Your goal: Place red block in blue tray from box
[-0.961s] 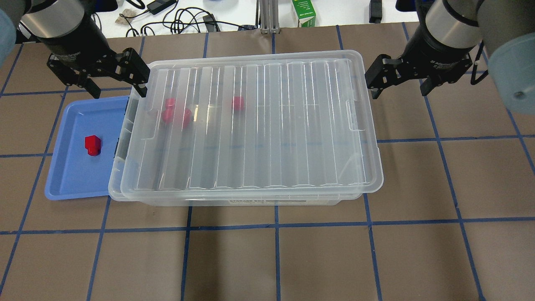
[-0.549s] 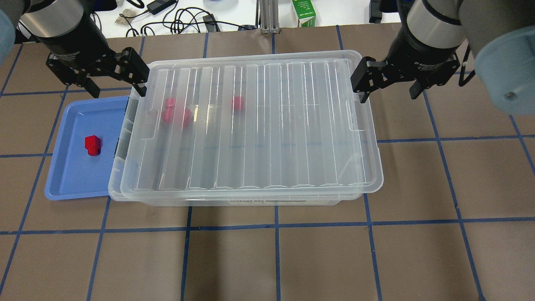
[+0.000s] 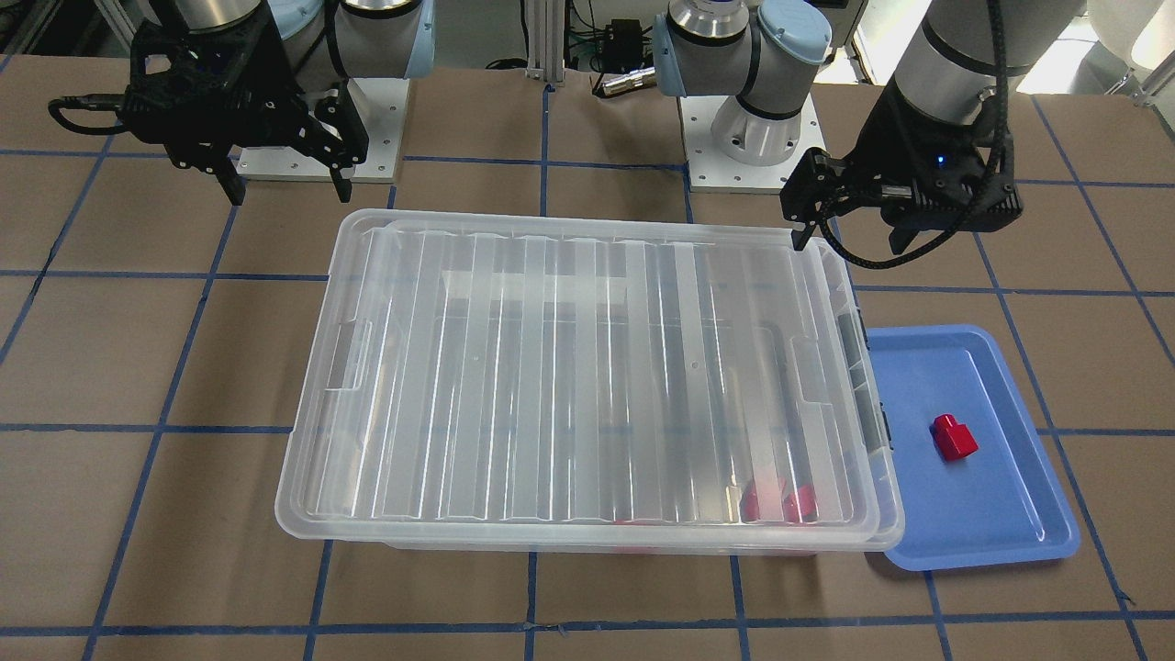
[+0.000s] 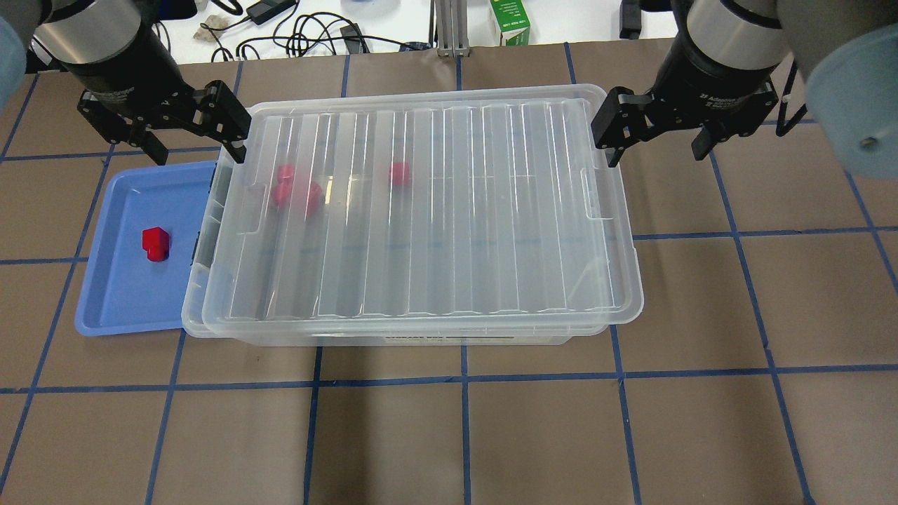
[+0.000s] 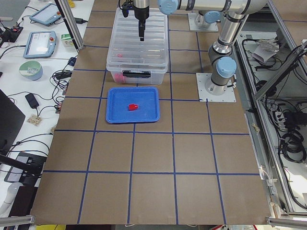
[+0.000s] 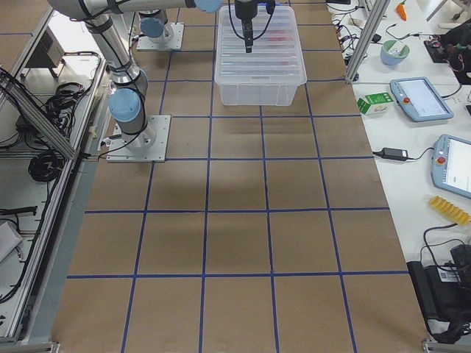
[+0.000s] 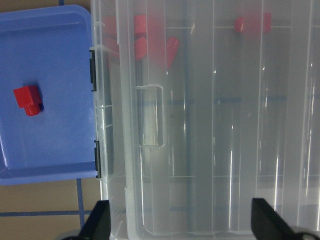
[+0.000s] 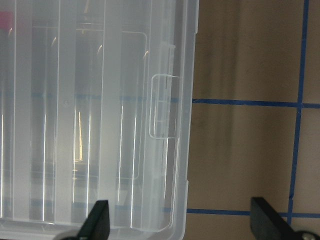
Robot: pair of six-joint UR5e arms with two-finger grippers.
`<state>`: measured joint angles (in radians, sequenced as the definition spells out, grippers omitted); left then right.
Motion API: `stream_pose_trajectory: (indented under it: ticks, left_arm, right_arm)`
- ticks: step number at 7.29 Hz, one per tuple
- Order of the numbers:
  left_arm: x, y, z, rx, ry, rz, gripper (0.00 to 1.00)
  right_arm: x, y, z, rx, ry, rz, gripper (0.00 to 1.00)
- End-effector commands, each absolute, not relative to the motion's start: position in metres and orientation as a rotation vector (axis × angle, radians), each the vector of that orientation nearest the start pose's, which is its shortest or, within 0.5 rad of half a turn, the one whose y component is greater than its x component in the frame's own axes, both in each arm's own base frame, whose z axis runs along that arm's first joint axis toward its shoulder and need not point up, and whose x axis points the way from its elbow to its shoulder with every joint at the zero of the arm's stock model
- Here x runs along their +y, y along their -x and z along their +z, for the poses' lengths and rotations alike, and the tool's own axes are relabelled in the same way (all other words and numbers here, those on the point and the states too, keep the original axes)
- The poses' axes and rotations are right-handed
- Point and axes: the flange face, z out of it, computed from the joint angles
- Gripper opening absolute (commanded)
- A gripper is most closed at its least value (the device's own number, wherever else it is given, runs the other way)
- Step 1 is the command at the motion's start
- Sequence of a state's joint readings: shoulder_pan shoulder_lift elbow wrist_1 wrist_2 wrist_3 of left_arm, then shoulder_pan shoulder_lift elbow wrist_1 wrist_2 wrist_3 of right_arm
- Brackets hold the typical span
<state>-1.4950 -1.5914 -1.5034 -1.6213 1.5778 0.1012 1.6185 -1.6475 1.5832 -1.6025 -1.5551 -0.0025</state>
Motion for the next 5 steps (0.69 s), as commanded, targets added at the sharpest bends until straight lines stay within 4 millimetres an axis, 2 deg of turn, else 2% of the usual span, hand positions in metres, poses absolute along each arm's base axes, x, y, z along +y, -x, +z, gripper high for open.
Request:
stream_pose_trajectory:
  ticks: [1,5]
  left_arm:
    - [-0.5087,0.0944,0.5054,3.133,-0.041,0.008,1.0]
    - [-0.5082,0.0945,0.5062,3.132,-0.041,0.006,1.0]
  right_arm:
    - [-0.4688,-0.1573,0.5299,3.12,0.078,-0.143,1.0]
    - [-0.475,-0.1561,0.5312,3.121,0.075,-0.131,1.0]
